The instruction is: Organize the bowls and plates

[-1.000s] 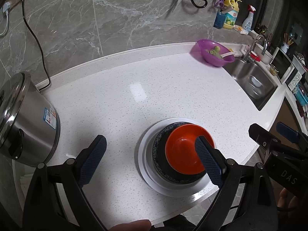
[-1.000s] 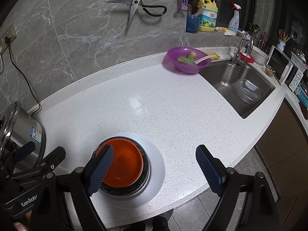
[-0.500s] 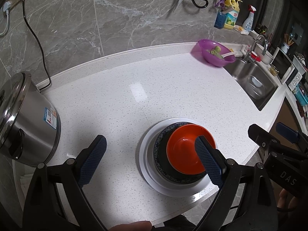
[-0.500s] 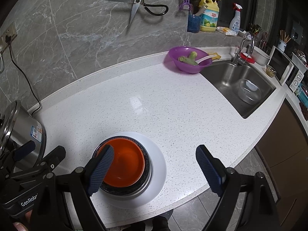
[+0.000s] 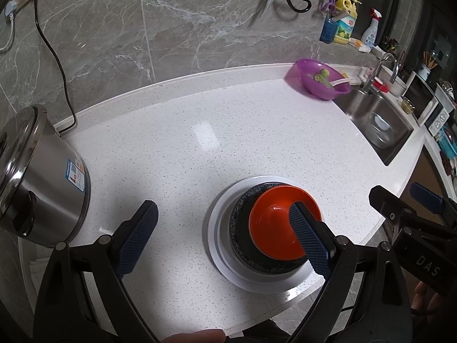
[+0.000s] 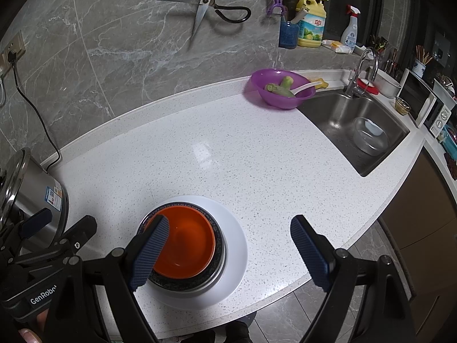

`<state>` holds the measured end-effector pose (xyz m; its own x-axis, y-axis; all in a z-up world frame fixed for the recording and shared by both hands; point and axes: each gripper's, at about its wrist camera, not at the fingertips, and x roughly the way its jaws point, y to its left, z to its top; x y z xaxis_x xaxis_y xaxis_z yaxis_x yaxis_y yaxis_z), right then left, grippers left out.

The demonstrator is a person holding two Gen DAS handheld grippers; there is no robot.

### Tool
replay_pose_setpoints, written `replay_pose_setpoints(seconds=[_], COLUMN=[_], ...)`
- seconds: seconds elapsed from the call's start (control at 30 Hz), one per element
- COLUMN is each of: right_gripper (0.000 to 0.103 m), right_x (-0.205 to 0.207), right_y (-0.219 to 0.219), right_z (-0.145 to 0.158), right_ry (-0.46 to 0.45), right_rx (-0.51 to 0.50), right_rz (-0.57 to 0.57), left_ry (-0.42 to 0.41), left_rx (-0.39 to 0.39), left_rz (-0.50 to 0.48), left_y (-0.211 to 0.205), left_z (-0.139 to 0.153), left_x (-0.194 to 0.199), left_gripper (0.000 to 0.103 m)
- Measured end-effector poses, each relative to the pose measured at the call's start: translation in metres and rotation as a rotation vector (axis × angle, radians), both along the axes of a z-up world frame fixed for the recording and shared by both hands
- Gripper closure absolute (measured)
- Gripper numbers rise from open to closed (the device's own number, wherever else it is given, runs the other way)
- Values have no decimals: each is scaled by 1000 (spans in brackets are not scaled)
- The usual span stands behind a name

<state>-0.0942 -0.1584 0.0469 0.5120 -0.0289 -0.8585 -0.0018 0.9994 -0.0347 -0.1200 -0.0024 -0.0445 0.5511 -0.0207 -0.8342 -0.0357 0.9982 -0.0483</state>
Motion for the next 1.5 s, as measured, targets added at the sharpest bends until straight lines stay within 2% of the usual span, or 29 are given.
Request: replay_pose_setpoints(seconds=[1.5], right_gripper=[14], right_x=[2], right_y=[2], right_z=[-3], right_ry=[6], right_rx=[0], right_rz=[12], left_ry=[1], left_rx=[-12], left_rz=[10], left_y=[-5], left_z=[0], left_x=[-1], left_gripper=[10])
